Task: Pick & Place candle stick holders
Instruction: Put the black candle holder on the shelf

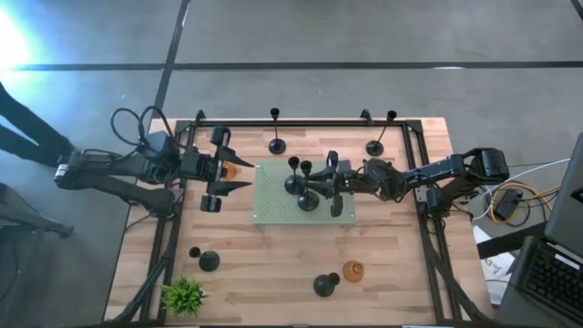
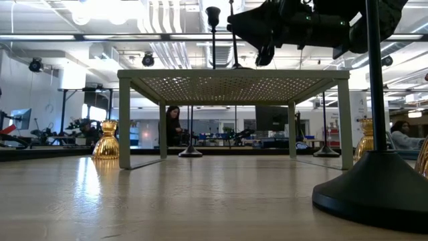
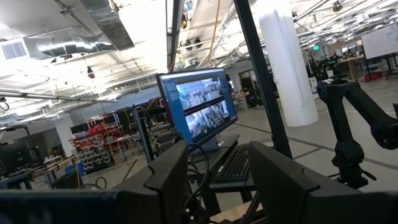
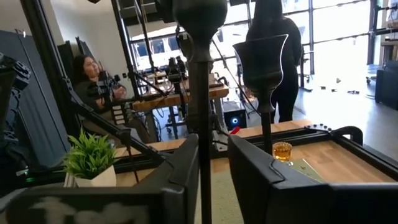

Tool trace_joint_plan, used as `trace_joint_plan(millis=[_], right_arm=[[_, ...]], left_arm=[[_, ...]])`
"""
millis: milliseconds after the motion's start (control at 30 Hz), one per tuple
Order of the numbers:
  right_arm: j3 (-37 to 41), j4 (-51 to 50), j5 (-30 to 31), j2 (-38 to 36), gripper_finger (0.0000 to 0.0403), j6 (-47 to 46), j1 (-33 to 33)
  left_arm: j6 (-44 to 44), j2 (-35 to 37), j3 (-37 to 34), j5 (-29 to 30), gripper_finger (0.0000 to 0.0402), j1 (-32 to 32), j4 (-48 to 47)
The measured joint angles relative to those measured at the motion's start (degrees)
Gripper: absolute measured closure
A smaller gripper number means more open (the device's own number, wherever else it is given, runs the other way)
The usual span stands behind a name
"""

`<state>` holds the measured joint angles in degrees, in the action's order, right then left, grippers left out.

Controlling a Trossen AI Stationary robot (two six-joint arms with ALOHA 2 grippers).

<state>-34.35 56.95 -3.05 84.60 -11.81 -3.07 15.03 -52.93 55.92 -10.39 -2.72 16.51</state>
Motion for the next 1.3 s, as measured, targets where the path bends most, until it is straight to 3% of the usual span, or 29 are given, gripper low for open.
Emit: trace_joint_plan(millis=[767,967,1300], right_arm=[[0.0,-4.6,0.0,-2.0,0.0129,4.8,0.0],[0.0,-14.2,0.0,-7.8,0.0123,6.1,0.0],[0.0,-40.6,0.0,-21.5,0.0153,5.8,0.1]], left_arm=[[-0.2,0.0,0.0,0.0,0.0227,0.0,-0.2],[-0.2,0.0,0.0,0.0,0.0227,0.0,-1.0],[-0.3,1.0,0.0,0.0,0.0227,0.0,-4.6]])
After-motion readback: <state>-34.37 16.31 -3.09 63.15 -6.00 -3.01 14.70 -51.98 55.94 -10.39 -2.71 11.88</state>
